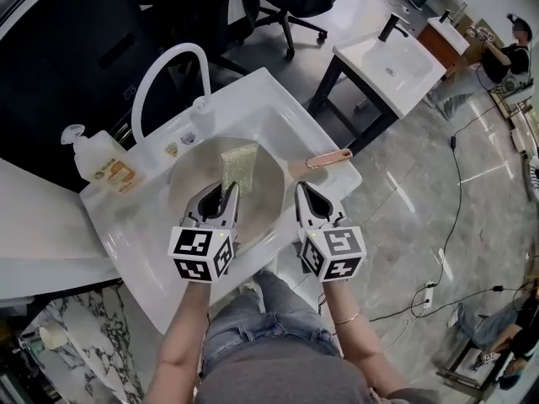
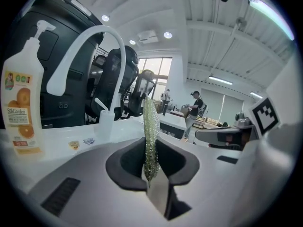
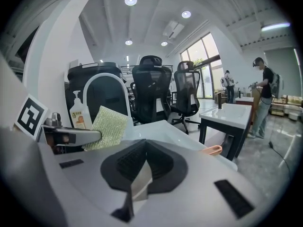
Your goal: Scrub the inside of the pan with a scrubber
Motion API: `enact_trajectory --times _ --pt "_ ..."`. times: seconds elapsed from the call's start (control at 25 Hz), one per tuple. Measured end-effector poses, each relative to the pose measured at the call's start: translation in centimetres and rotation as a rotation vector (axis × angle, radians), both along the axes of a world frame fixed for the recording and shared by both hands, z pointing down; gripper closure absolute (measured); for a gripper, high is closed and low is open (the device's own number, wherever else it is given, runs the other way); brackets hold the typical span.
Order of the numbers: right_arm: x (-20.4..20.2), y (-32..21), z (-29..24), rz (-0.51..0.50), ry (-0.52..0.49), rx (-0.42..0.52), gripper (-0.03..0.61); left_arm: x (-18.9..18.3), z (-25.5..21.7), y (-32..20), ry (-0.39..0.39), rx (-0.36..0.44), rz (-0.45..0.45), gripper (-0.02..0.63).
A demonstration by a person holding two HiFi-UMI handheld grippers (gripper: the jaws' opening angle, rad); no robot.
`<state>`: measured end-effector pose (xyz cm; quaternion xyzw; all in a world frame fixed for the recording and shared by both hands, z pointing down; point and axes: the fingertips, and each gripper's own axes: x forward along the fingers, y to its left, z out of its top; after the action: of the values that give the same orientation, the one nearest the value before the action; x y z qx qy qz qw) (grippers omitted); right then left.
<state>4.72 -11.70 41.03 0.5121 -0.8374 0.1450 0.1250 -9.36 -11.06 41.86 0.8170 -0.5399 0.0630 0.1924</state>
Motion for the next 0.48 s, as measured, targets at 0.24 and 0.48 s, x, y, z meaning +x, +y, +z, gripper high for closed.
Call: enact_trajectory --times 0.24,0.48 --pt "0.7 -1.7 1.3 -0.005 -0.002 -0.034 0.568 2.4 2.8 -1.7 -0.009 -0.076 0.063 0.548" --pt "2.0 -3.2 2.3 0.006 -0.014 -0.067 0.568 4.8 6.6 -2.0 -0.021 -0.2 0.167 0.548"
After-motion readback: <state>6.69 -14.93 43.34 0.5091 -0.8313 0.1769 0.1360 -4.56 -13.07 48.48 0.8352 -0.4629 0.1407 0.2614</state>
